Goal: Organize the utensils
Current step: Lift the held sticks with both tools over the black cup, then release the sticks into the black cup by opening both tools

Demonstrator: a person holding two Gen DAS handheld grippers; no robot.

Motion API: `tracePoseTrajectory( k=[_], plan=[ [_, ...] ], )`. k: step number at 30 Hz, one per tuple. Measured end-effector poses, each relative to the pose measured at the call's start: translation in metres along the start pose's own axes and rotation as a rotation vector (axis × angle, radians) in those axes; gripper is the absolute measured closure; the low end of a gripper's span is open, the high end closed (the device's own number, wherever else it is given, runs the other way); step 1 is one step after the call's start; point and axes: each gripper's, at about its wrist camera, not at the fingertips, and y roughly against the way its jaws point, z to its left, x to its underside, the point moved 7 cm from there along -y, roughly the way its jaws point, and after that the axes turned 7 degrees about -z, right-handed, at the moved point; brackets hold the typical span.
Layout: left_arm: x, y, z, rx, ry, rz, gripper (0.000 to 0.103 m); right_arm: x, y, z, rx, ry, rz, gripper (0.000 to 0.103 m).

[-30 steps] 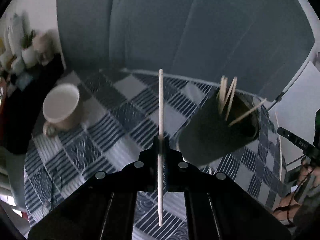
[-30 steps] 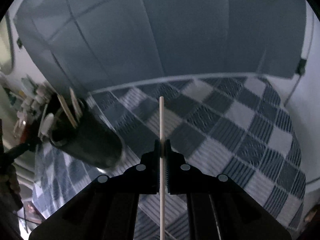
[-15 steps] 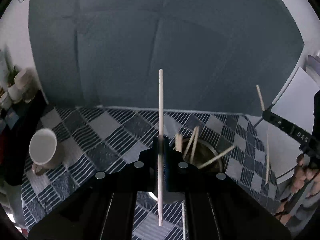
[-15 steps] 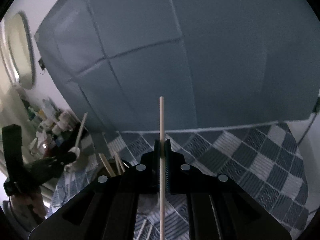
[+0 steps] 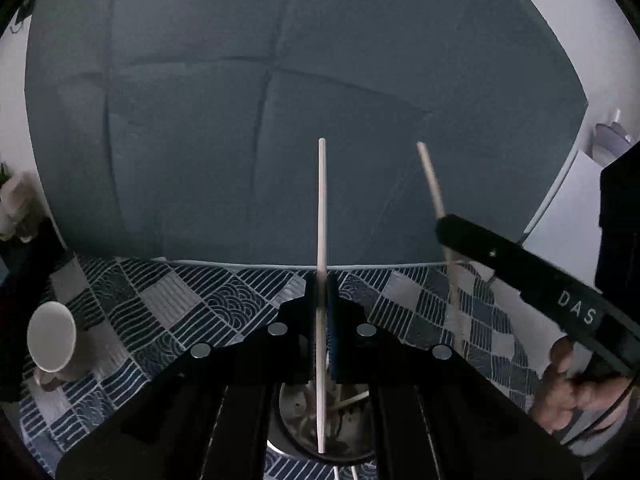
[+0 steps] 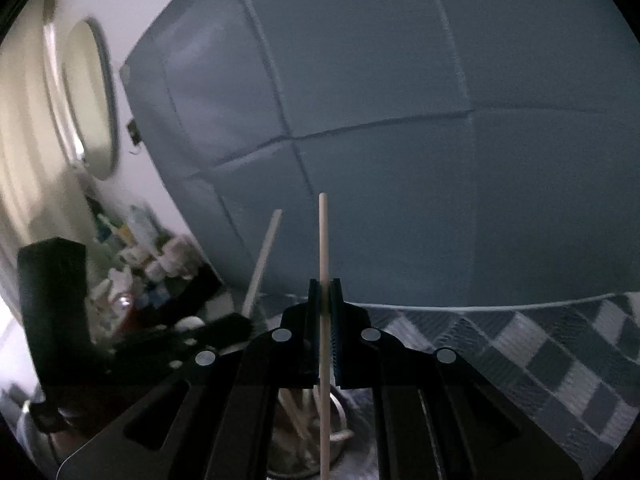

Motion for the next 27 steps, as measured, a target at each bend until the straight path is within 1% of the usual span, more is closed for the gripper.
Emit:
tracePoseTrajectory(
  k=[3, 6, 8, 11, 14, 18, 21, 23, 25, 27],
  plan=[
    [0.003, -0.004, 0.0, 0.004, -0.006, -0.018, 0.098, 0.003, -0.007, 0.006, -0.045, -0.006, -0.034, 0.098],
    [0.009, -0.007, 0.001, 0.001, -0.009, -0.042, 0.098, 0.009, -0.013, 0.008, -0.069, -0.004, -0.068, 0.098],
    [0.013, -0.007, 0.003, 0.019, -0.003, -0.067, 0.098, 0.014, -0.019, 0.007, -0.059, 0.003, -0.078, 0.098],
    [0.021, -0.006, 0.004, 0.035, -0.009, -0.118, 0.098, 0.025, -0.025, 0.005, -0.065, 0.001, -0.096, 0.098],
    [0.03, -0.008, 0.007, 0.04, -0.005, -0.156, 0.098, 0.039, -0.031, 0.002, -0.063, 0.006, -0.1, 0.098],
    [0.044, -0.009, 0.003, 0.048, -0.036, -0.163, 0.098, 0.057, -0.032, 0.002, -0.064, 0.04, -0.091, 0.098],
    [0.052, -0.007, 0.002, 0.059, -0.018, -0.175, 0.098, 0.065, -0.031, 0.004, -0.071, 0.056, -0.077, 0.098],
    [0.057, -0.007, 0.001, 0.058, -0.016, -0.168, 0.098, 0.068, -0.029, 0.003, -0.062, 0.056, -0.08, 0.098],
    [0.059, -0.004, -0.001, 0.05, -0.035, -0.171, 0.098, 0.068, -0.027, 0.004, -0.065, 0.051, -0.082, 0.098],
    [0.061, -0.001, -0.001, 0.039, -0.052, -0.174, 0.098, 0.068, -0.024, 0.006, -0.06, 0.059, -0.088, 0.095]
  ],
)
